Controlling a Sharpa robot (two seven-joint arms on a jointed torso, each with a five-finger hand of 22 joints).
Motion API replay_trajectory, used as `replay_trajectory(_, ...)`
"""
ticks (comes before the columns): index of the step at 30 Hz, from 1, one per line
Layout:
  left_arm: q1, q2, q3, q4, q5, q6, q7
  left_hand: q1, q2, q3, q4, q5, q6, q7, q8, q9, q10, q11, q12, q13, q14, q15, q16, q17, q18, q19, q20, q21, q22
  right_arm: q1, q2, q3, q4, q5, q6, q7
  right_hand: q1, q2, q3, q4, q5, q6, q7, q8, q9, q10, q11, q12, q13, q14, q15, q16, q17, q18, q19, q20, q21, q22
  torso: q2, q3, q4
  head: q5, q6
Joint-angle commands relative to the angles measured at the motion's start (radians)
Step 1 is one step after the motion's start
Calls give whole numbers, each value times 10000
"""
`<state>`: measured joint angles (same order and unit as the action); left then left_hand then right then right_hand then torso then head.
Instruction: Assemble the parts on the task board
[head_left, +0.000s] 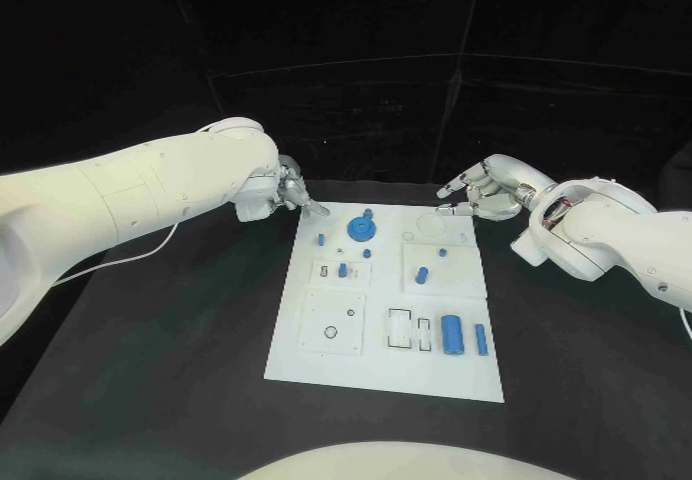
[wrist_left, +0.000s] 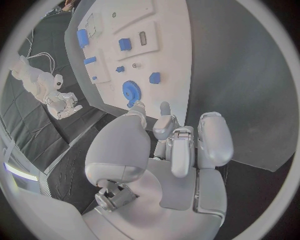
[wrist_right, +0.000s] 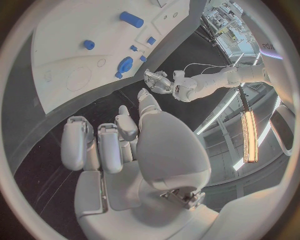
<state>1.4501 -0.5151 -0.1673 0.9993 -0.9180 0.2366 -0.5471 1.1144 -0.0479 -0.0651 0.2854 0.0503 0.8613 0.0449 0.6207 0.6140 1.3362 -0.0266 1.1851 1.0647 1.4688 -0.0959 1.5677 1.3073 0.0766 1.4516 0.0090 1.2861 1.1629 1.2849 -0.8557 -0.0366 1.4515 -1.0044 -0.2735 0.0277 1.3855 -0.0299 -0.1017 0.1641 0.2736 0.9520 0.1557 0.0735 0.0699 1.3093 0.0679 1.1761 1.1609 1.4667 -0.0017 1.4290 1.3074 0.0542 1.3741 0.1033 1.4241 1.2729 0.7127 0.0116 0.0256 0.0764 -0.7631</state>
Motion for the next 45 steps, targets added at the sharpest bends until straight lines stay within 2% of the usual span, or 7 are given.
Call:
replay_trajectory(1,-71,128,-26,-234,-210,391,204,5,97,-93,18,-35,66,47,-65,-25,-23,17,-4,-9,1020,65,31,2635,49,-12,52,-37,0,22,-19,5,43,-19,-28,84,-48,19,-47,-4,8,50,-2,45,3,-93,4,-38,-8,463,-46,-56,44,150,-82,13,-37,-16,-13,9,-17,18,-9)
replay_trajectory(13,-307,424,-66,-470,-238,589,432,-122,162,-331,41,-37,141,49,-121,-128,-11,22,32,26,1020,73,31,2635,39,8,69,2,71,21,15,5,59,-19,-29,104,-45,30,-48,-2,7,50,-2,45,3,-101,3,-47,-18,462,-46,-60,40,152,-87,13,-42,-25,-17,11,2,6,-5)
replay_trajectory(15,-319,457,-72,-503,-238,630,443,-120,162,-338,37,-37,144,48,-122,-131,-8,22,37,32,1020,73,31,2635,38,9,69,3,73,21,25,5,58,-19,-28,104,-45,30,-48,-2,7,50,-2,45,3,-101,3,-47,-18,462,-46,-60,40,152,-87,13,-42,-25,-13,15,-5,0,9)
replay_trajectory(19,-330,475,-186,-534,-240,711,447,-73,157,-388,5,-36,163,48,-137,-159,-17,22,29,18,1020,74,31,2635,41,5,72,-7,63,21,39,5,60,-24,-42,80,-38,41,-48,-1,13,49,-2,46,4,-97,3,-39,-12,464,-47,-57,47,151,-83,13,-41,-20,-9,16,-7,-14,33)
replay_trajectory(27,-345,493,-311,-504,-240,862,470,11,183,-439,-26,-35,184,50,-158,-198,-25,24,26,11,1020,76,31,2635,39,7,76,-2,77,21,88,5,44,-37,-52,55,-14,56,-46,-7,30,50,-3,48,4,-94,1,-31,-6,467,-48,-53,59,151,-82,12,-44,-23,-12,4,10,-16,-5)
replay_trajectory(36,-362,502,-342,-426,-240,904,492,133,256,-483,-58,-34,226,49,-175,-244,-21,24,41,24,1020,78,31,2635,35,14,81,13,105,21,137,5,16,-39,-40,56,-8,58,-46,-10,32,50,-4,48,4,-93,1,-29,-4,467,-48,-54,57,151,-84,12,-45,-26,-14,1,7,-40,13)
replay_trajectory(45,-366,474,-347,-324,-240,765,540,273,368,-521,-89,-33,268,49,-191,-296,-15,24,53,30,1020,79,31,2635,35,16,84,13,113,21,155,5,-6,-39,-27,47,-8,58,-46,-10,32,50,-4,48,4,-93,1,-29,-4,467,-48,-54,57,151,-84,12,-45,-26,-19,4,9,-51,-45)
